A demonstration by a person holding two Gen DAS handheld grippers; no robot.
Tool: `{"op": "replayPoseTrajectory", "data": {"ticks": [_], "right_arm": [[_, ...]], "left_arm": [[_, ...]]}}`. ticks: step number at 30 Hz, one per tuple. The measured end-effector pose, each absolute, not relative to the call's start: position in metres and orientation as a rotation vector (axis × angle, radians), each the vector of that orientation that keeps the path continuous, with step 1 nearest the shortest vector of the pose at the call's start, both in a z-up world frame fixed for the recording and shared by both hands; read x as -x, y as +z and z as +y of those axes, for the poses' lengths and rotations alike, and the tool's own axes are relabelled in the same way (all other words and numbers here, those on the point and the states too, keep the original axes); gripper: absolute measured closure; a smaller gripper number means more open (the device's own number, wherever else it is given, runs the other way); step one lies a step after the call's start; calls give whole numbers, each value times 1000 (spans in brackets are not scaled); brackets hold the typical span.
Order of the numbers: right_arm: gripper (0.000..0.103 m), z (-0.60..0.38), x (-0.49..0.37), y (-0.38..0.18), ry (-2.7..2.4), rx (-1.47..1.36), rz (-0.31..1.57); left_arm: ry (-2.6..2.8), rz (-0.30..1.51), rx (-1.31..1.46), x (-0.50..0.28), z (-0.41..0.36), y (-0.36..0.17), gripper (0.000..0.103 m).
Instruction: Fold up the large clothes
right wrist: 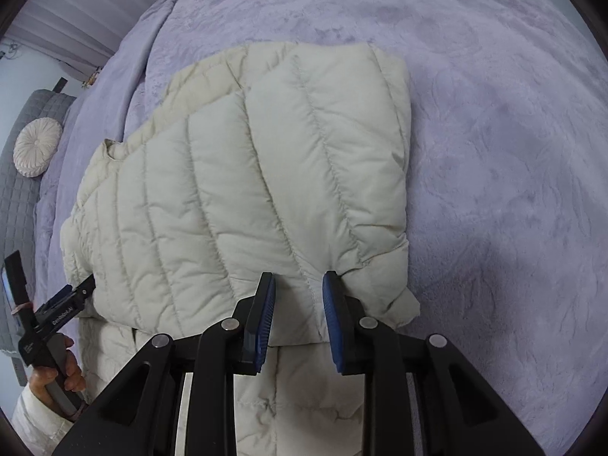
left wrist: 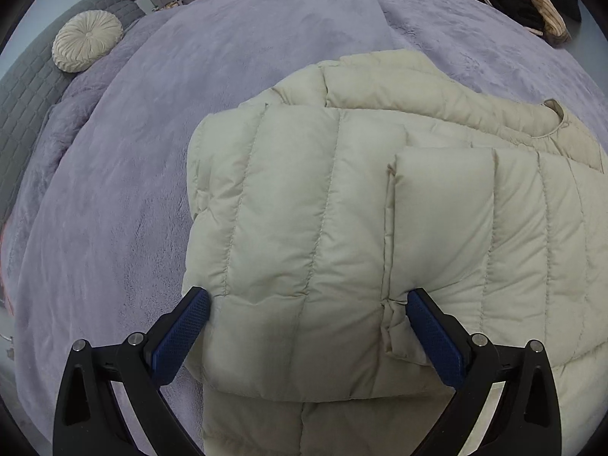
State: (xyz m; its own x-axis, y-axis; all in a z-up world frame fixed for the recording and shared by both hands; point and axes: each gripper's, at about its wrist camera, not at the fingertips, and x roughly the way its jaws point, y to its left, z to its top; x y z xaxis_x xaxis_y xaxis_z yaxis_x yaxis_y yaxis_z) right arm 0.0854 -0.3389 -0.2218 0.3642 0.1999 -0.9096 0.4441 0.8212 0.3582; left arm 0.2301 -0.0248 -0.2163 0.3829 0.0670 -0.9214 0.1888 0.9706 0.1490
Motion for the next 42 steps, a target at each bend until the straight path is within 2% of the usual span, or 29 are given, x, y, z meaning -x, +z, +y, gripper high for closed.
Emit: {"op": "replayPoseTrajectory", "data": {"ticks": [8, 16, 17, 19, 20, 25, 28, 32, 34, 39, 42], "right_arm": [[77, -340, -90, -228, -163, -632, 1227], [72, -337, -87, -200, -196, -619, 1235], [71, -336, -85, -196, -197, -620, 1232], [56, -334, -79, -188, -201, -625, 1226], [52, -333, -76, -184, -201, -627, 1221], [48, -324, -62, -163, -197, -630, 1214], [34, -318, -51, -154, -197, -640, 1209], [31, -312, -37, -142, -196, -652, 1208], [23, -311, -31, -136, -197, -662, 1204], [22, -307, -15, -127, -218, -668, 1205], [16, -307, -6, -122, -233, -673, 1199]], "left_arm": [[-75, 1173, -270, -233, -25, -226, 0], [-58, 1199, -250, -230, -13, -198, 0], [-56, 1200, -252, -228, -12, -195, 0], [-55, 1198, -262, -223, -11, -189, 0], [-59, 1196, -266, -220, -11, -186, 0], [-78, 1201, -277, -205, -8, -169, 0], [-90, 1208, -267, -194, -7, -160, 0], [-113, 1208, -267, -178, -8, -147, 0], [-125, 1208, -273, -170, -8, -141, 0], [-149, 1220, -280, -152, -7, -132, 0], [-152, 1237, -274, -141, -4, -130, 0]]}}
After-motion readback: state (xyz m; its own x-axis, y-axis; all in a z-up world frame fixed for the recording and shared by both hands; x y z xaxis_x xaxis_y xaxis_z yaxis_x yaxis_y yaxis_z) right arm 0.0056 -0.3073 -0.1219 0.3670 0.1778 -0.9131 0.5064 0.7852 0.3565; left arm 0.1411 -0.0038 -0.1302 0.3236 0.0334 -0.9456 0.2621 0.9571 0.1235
